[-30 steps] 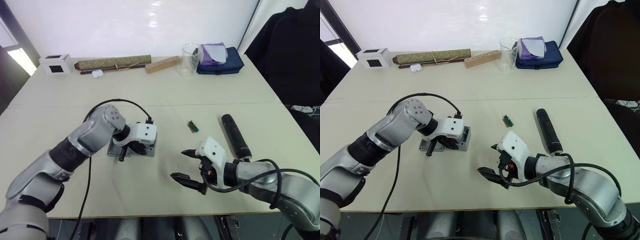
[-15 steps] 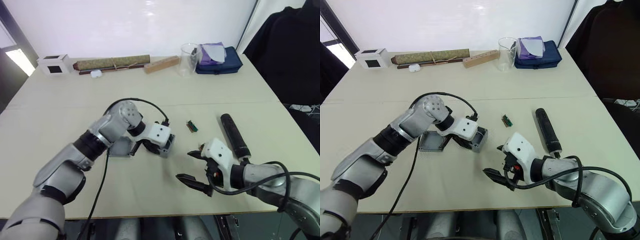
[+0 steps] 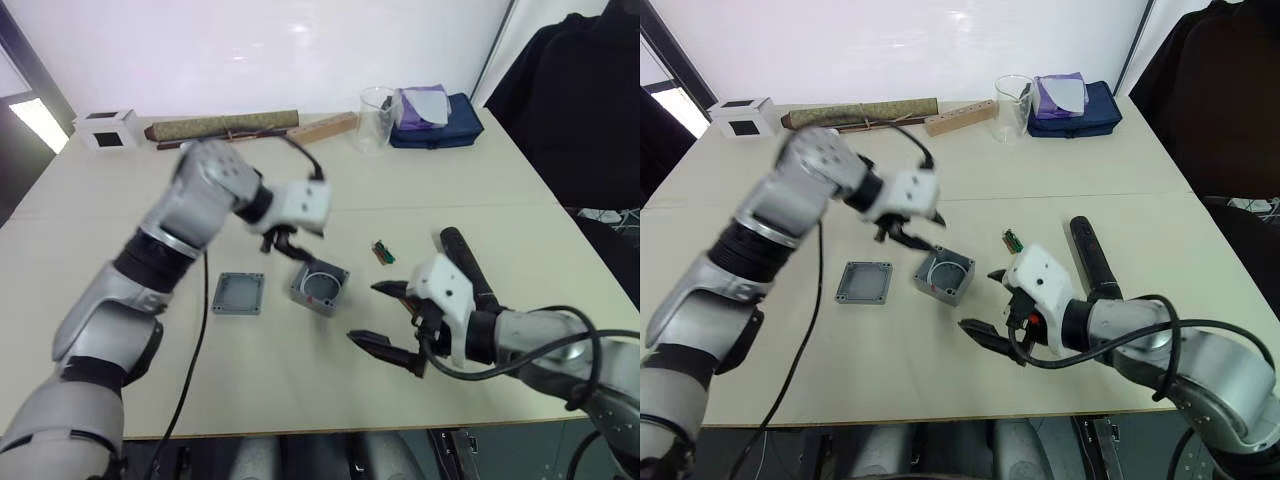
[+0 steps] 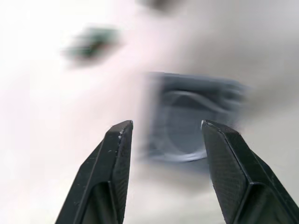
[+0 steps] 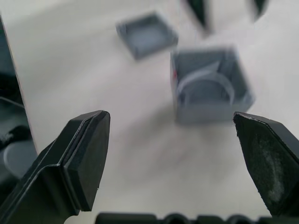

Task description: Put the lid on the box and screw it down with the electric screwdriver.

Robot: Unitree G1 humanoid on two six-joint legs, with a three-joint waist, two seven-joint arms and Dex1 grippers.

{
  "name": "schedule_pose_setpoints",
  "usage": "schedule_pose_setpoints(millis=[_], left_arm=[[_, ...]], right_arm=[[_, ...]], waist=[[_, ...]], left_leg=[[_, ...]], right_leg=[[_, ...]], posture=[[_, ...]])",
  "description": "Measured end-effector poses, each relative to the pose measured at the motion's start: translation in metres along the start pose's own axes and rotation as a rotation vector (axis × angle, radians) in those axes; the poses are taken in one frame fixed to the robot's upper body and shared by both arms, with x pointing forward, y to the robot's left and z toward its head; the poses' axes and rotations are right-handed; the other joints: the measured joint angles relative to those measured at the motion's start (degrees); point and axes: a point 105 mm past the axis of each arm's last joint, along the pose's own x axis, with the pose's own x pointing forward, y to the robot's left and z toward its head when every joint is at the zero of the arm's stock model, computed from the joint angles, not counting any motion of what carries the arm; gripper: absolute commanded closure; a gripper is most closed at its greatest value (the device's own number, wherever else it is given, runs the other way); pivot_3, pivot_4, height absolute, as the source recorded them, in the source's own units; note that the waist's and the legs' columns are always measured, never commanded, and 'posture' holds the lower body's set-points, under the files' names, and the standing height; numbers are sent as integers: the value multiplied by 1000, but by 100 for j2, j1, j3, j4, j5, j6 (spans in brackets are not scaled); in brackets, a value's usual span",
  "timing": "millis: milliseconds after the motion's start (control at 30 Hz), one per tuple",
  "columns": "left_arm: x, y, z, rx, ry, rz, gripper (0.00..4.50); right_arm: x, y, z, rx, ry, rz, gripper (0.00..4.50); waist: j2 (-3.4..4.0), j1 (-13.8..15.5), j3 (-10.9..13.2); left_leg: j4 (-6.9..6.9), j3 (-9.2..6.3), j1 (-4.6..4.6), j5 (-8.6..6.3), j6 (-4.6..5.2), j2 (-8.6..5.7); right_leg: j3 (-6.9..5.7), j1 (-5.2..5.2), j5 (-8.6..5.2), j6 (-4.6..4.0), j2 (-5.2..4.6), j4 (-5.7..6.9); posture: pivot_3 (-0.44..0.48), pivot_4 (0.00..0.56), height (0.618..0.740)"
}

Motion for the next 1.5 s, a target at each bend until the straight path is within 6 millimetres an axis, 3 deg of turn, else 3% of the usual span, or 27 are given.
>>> schedule_pose_setpoints(millis=[100, 167, 267, 333, 500, 833, 1367, 1500], left_arm=[[-15, 12, -31, -301, 95, 185, 2128], [-31, 6, -67, -557, 218, 281, 2128], [-57, -9, -97, -785, 344, 365, 2128], [-64, -15, -103, -860, 372, 381, 2128], [-56, -23, -123, -1045, 388, 324, 2128], [-43, -35, -137, -1171, 393, 250, 2128], [-29, -68, -153, -1234, 473, 192, 2128], [-29, -70, -155, -1233, 495, 223, 3064]], right_arm=[[2, -3, 17, -88, -48, 5, 0], [10, 0, 21, -140, -47, 38, 0], [24, -1, 19, -234, -9, 60, 0], [30, -2, 13, -256, 10, 70, 0], [38, -5, 6, -282, 29, 80, 0], [45, 6, 3, -232, -3, 59, 0], [42, 0, -5, -217, 39, 12, 0], [41, 2, -5, -221, 40, 15, 0]], waist=[[0, -11, 0], [0, -69, 1], [-2, -121, 3], [-2, -101, 3], [-4, -58, 3], [-5, -79, 3], [-1, -80, -1], [-1, -88, -2]], left_leg=[[1, -4, 3, -1, 1, -1], [1, -6, -1, -1, 2, -1], [1, -7, -2, -1, 2, -2], [1, -8, -2, -1, 2, -5], [7, -6, -5, -1, 1, -8], [7, -9, -4, -1, 1, -8], [7, -7, 2, -1, 1, -10], [7, -6, 4, -1, 1, -12]], right_leg=[[-1, 0, -6, 6, 1, 13], [-2, -8, -11, 3, 0, 22], [-4, -10, -13, 2, -3, 25], [-8, -10, -14, 3, -9, 26], [-8, -10, -13, 3, -14, 27], [-8, -11, -13, 2, -17, 35], [-4, -9, -13, 1, -21, 38], [-2, -8, -13, 1, -22, 38]], posture=[[0, 150, 740], [0, 150, 740], [0, 150, 740], [0, 150, 740], [0, 150, 740], [0, 150, 740], [0, 150, 740], [0, 150, 740]])
